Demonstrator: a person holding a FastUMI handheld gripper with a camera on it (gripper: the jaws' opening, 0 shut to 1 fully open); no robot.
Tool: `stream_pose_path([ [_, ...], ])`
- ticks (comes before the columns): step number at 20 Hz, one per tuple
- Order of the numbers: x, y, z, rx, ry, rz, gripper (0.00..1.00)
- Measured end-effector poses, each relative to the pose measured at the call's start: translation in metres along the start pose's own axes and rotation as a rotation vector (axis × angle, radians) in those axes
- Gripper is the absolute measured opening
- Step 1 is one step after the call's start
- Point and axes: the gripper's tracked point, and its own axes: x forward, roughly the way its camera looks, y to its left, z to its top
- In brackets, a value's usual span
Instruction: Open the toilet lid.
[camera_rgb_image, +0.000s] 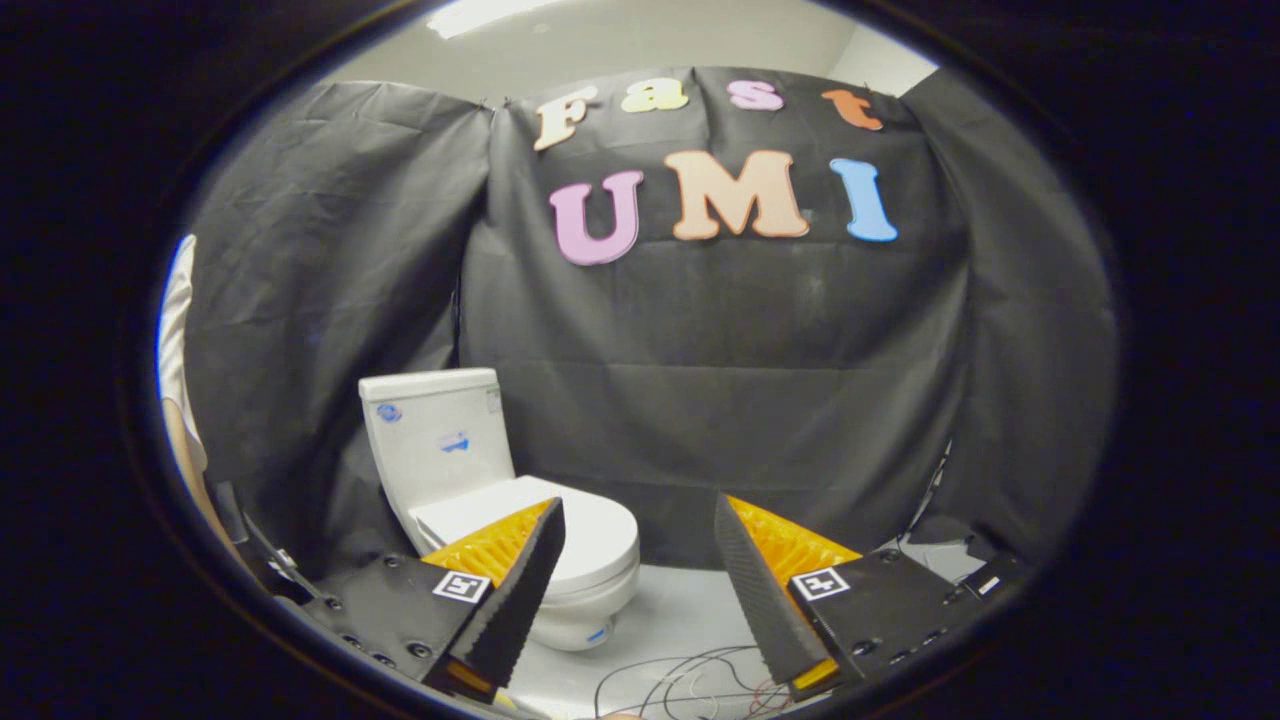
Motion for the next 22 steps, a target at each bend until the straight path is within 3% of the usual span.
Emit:
stream_pose_path([
  [2,0.016,0.013,-0.006,-0.027,0.034,0.036,0.92],
  [6,0.058,0.023,0.025,-0.008,-0.065,0.007,0.90],
  [10,0.079,0.045,0.060,-0.064,-0.185,-0.051,0.90],
  [14,0.089,0.063,0.080,-0.052,-0.261,-0.189,0.89],
  [22,0.106,0.151,0.077,-0.063,-0.275,-0.253,0.86],
])
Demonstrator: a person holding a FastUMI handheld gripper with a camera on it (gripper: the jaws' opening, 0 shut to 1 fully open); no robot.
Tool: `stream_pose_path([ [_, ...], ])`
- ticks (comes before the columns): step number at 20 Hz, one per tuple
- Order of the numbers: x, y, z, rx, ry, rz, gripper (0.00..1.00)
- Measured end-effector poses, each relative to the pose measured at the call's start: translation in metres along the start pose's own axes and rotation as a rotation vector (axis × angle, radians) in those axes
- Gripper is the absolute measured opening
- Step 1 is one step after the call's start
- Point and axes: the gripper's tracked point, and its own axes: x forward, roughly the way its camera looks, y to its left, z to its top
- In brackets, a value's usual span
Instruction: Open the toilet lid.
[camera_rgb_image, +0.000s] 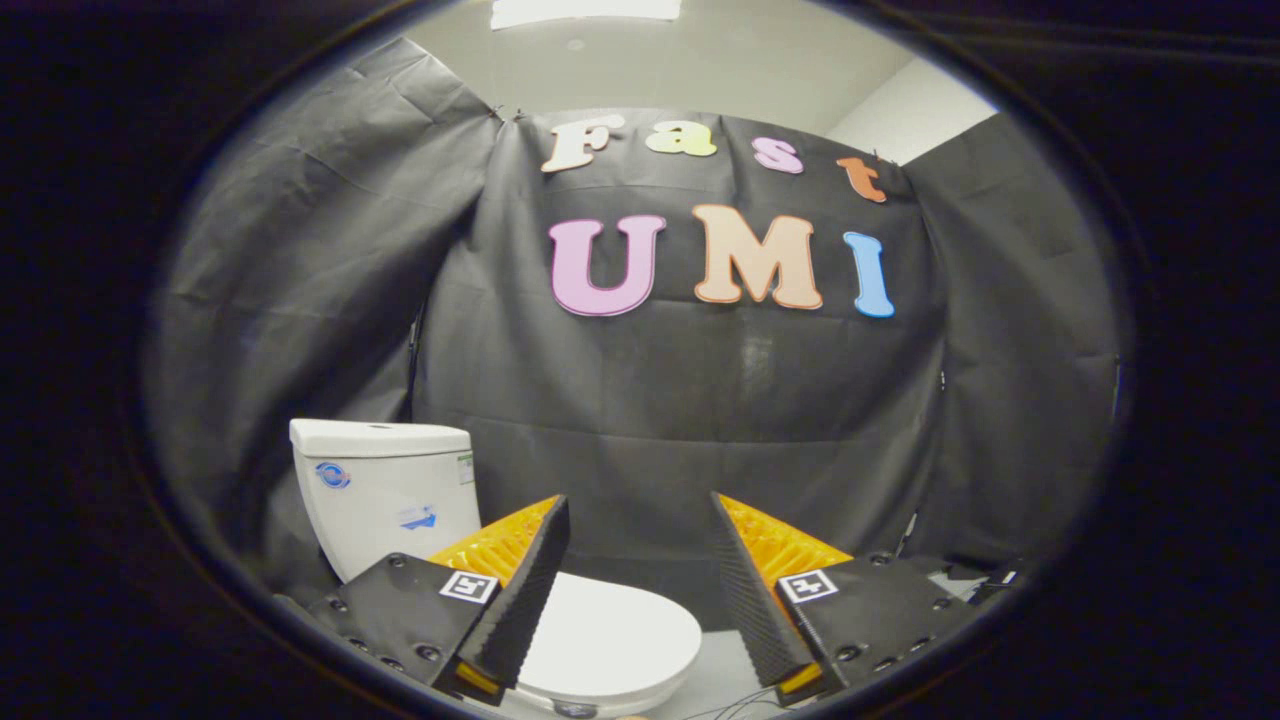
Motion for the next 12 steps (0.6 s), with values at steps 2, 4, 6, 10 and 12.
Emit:
stream_pose_path([
  [2,0.000,0.011,0.000,-0.034,-0.001,-0.030,0.85],
  [4,0.000,0.027,0.008,-0.044,-0.036,-0.037,0.85],
  [6,0.000,0.037,0.016,-0.043,-0.063,-0.051,0.84],
  [10,-0.005,0.061,0.028,-0.027,-0.106,-0.026,0.83],
  [12,-0.010,0.069,0.029,-0.016,-0.098,-0.015,0.82],
])
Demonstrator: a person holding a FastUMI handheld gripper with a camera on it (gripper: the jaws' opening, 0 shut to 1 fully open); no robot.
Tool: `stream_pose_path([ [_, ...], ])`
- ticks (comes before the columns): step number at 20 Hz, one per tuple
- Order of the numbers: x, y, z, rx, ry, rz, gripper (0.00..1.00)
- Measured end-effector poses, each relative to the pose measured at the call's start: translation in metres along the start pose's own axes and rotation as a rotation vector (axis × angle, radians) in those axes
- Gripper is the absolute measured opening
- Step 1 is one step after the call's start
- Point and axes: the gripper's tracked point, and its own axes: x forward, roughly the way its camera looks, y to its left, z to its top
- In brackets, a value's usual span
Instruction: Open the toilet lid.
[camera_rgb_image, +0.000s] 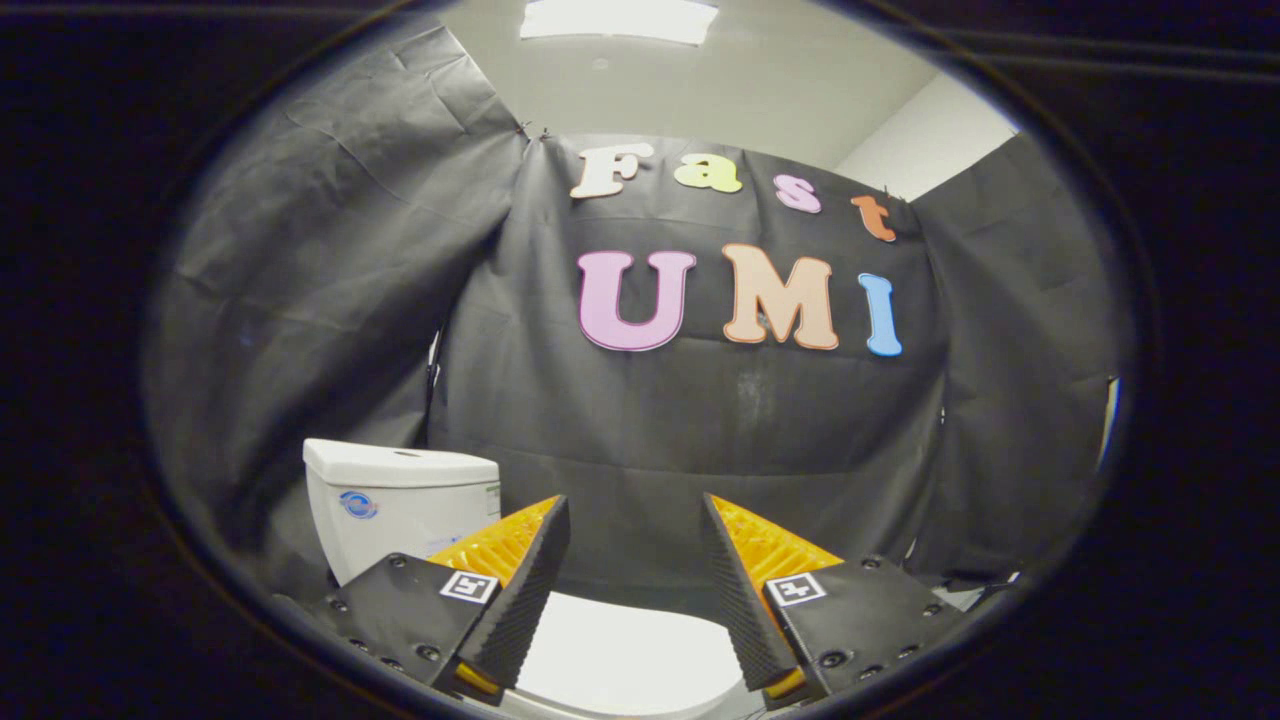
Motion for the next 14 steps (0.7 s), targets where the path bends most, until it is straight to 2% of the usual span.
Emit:
stream_pose_path([
  [14,-0.023,0.033,-0.019,-0.025,0.051,0.125,0.82],
])
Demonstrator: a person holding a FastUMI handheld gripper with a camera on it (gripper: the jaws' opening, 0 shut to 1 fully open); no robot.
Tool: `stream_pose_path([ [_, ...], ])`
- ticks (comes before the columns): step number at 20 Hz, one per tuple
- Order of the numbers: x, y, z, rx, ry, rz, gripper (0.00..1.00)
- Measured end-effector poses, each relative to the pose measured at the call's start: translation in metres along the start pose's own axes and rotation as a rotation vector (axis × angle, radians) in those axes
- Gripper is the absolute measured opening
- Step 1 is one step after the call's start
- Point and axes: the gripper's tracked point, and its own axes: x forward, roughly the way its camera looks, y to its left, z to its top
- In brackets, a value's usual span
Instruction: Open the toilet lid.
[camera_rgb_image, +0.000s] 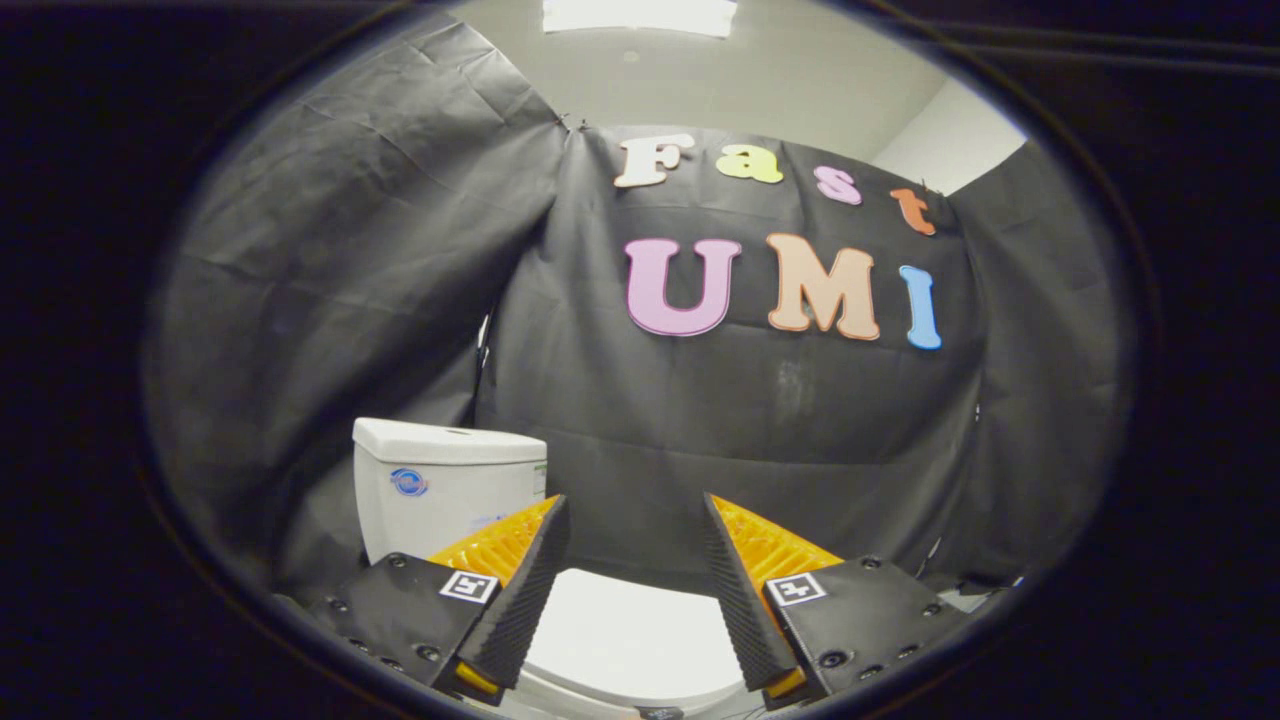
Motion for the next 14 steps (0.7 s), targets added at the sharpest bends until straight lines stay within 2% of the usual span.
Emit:
stream_pose_path([
  [14,-0.006,-0.004,-0.020,0.071,0.047,-0.010,0.82],
])
